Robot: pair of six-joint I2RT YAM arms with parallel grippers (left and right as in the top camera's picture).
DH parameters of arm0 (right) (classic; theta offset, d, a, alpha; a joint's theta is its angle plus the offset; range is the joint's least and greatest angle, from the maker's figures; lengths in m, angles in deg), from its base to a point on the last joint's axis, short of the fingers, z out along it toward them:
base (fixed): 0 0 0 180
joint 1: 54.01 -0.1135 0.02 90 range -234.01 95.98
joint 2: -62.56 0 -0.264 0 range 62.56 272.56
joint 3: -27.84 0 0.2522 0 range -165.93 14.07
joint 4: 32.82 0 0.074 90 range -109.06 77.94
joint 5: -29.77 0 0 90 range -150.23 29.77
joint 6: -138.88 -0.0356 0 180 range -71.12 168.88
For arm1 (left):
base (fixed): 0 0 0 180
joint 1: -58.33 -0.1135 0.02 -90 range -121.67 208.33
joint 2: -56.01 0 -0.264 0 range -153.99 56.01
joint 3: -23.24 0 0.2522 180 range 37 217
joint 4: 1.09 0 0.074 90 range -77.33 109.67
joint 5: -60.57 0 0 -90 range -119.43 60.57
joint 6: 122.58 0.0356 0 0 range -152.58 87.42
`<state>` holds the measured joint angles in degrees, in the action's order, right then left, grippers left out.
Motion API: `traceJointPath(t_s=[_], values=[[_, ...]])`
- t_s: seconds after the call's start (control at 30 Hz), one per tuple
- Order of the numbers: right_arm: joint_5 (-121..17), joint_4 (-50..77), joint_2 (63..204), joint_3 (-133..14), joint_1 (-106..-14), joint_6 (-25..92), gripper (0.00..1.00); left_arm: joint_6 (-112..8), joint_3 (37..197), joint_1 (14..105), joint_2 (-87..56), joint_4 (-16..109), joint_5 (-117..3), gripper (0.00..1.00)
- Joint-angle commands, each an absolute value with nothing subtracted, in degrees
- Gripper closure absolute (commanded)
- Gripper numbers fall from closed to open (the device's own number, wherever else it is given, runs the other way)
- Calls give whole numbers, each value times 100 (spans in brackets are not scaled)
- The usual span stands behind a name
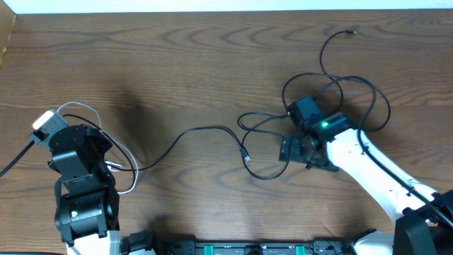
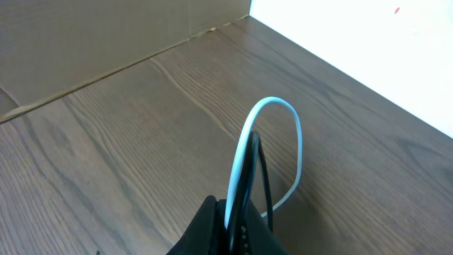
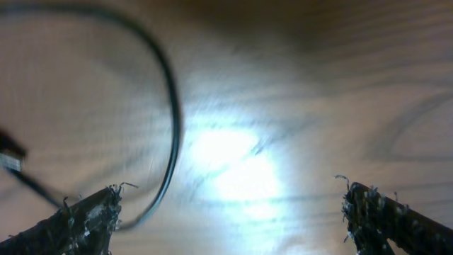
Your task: Untangle cables
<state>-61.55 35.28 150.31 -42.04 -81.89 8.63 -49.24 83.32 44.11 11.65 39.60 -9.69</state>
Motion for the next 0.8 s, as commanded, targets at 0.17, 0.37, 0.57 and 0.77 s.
traceJointPath(t_s=[0.17,0.37,0.57,0.77], values=[[-5545,3006,15026,-3925,-9153,974,1,-4874,8411,4383,1191,3963,-953,92],[-5628,2315,15035,-3629,-9564,974,1,-4874,8411,4383,1191,3963,-953,93],[-5707,1815,15042,-3402,-9612,594,1,-4874,8411,4383,1191,3963,-953,92],[-6050,1439,15042,-3142,-9612,841,1,-4874,8411,4383,1191,3965,-953,92]])
